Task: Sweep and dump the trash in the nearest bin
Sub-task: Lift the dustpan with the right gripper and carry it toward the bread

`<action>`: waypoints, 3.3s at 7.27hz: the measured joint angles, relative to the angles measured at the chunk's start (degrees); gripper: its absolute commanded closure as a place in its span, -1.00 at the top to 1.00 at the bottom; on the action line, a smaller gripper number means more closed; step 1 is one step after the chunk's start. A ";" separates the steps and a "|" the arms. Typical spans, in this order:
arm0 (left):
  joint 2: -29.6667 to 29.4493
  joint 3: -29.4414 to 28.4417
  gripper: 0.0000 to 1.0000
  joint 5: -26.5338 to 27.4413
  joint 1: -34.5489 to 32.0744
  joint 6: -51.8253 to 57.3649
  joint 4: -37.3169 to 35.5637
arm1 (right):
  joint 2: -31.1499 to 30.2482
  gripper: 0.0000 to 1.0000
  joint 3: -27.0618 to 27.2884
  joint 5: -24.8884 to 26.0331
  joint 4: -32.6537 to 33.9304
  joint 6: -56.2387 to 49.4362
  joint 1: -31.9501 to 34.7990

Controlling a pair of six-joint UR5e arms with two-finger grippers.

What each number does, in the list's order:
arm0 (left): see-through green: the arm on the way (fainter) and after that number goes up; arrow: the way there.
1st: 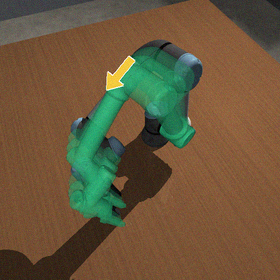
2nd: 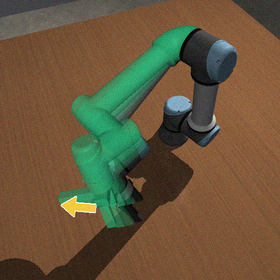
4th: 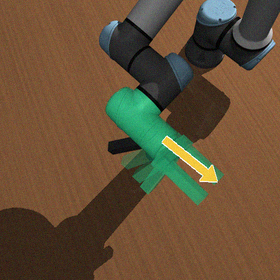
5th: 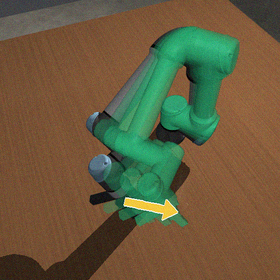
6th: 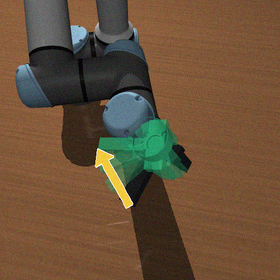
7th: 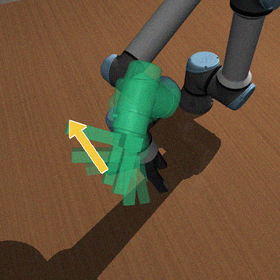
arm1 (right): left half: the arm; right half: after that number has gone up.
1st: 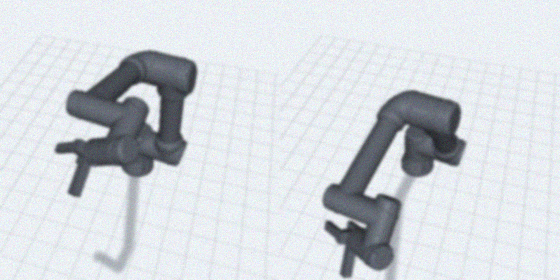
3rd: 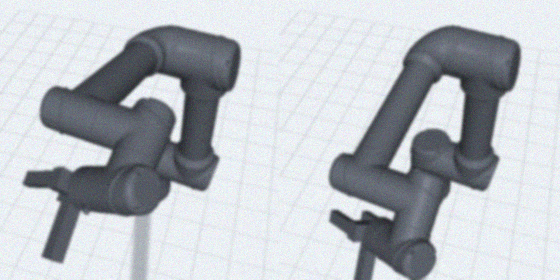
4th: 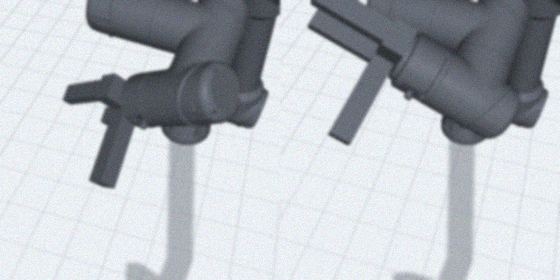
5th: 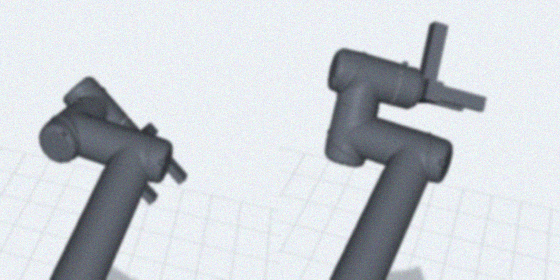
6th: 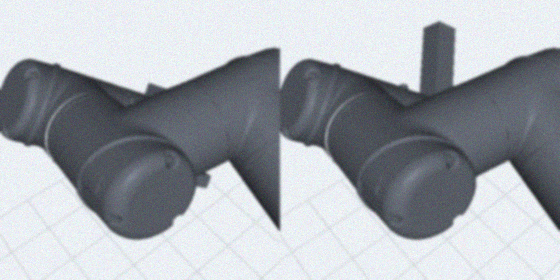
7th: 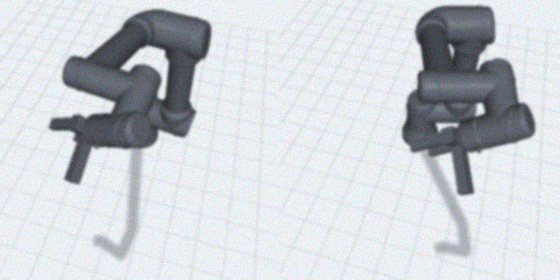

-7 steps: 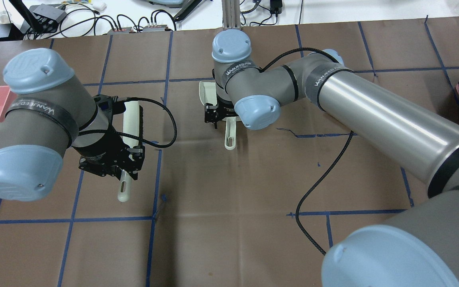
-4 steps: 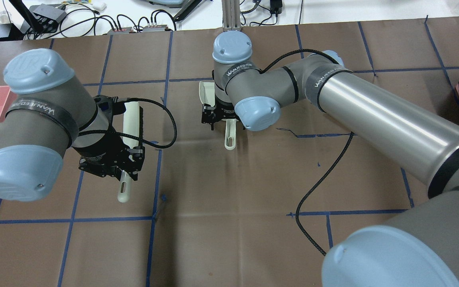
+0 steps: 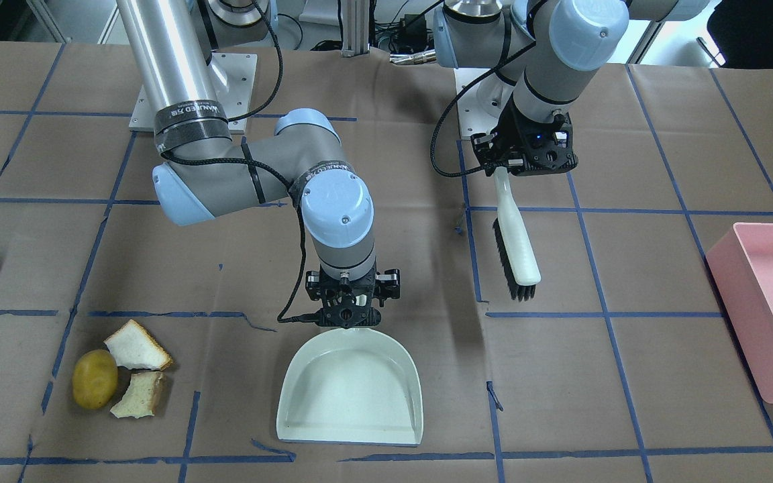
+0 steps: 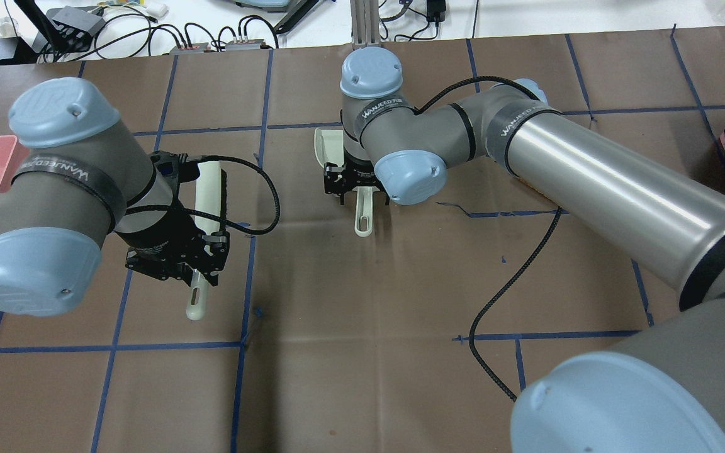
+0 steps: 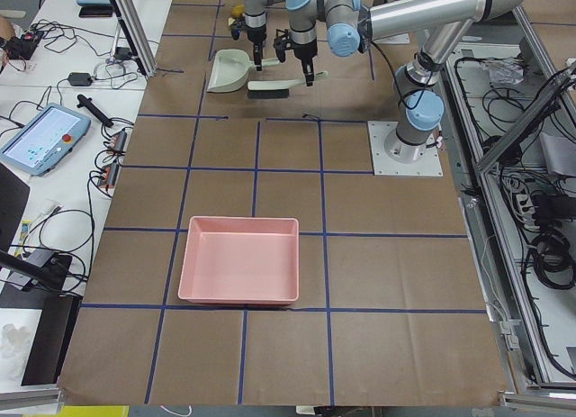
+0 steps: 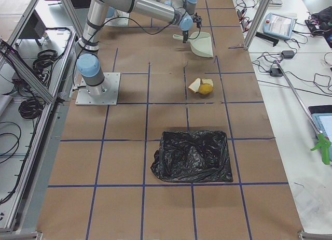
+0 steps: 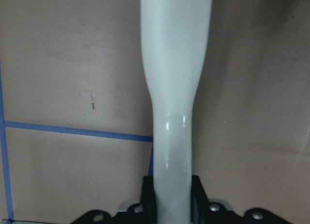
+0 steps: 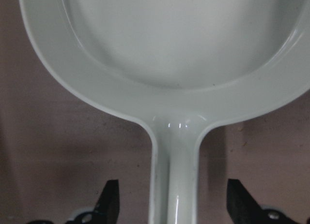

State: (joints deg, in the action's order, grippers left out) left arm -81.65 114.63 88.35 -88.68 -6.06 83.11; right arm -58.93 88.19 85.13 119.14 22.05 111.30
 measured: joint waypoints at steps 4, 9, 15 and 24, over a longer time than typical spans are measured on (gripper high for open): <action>-0.18 0.20 -0.65 0.01 0.00 0.00 1.43 | 0.38 -0.91 -0.34 0.12 -1.53 -0.12 -0.10; 0.03 0.40 -0.58 -0.30 -0.22 -0.20 1.37 | 0.30 -0.97 -9.04 0.32 -11.12 -0.32 -0.52; -0.20 -0.11 -0.64 -1.04 -0.91 -0.01 0.49 | -1.39 -1.00 -20.95 3.24 -29.44 -17.36 -6.82; -2.62 -1.37 -0.67 -4.11 -7.76 -0.76 -4.24 | -7.56 -1.00 -20.79 14.07 -36.64 -92.13 -41.37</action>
State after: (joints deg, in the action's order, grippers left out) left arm -84.27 113.27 84.24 -96.45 -6.83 78.87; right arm -66.48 67.40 99.20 82.51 -70.09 69.93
